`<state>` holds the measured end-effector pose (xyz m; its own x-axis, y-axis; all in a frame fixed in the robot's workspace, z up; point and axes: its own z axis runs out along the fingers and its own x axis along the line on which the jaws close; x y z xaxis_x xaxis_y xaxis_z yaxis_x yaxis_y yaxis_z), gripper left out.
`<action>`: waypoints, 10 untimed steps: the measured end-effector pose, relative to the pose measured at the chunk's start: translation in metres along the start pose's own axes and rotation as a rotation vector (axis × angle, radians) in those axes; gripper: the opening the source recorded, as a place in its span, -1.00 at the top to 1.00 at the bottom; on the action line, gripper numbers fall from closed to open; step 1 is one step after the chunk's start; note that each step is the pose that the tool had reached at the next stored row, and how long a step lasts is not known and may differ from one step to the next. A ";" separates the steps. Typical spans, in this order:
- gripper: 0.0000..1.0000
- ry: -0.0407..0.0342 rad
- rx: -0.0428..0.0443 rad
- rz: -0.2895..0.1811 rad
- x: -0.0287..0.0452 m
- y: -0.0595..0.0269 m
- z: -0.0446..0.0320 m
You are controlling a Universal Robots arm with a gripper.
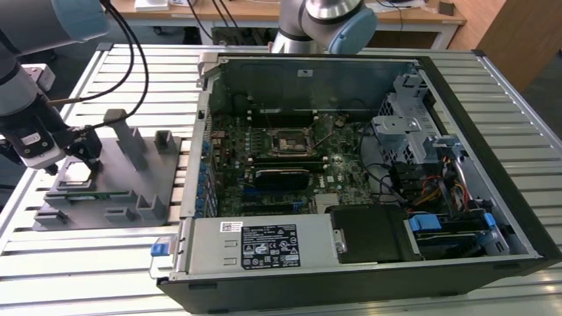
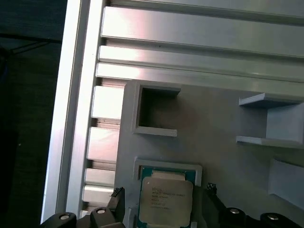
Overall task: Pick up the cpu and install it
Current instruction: 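Pick up the cpu and move it towards the insertion slot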
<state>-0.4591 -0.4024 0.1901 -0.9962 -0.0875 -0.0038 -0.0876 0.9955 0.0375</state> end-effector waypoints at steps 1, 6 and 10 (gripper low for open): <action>-0.47 -0.0001 0.0003 0.002 0.0004 0.0002 0.0019; -0.47 -0.0006 0.0005 0.025 0.0012 0.0017 0.0060; -0.47 -0.0007 0.0005 0.025 0.0013 0.0017 0.0062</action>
<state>-0.4605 -0.4005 0.1840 -0.9980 -0.0624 -0.0036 -0.0625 0.9974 0.0370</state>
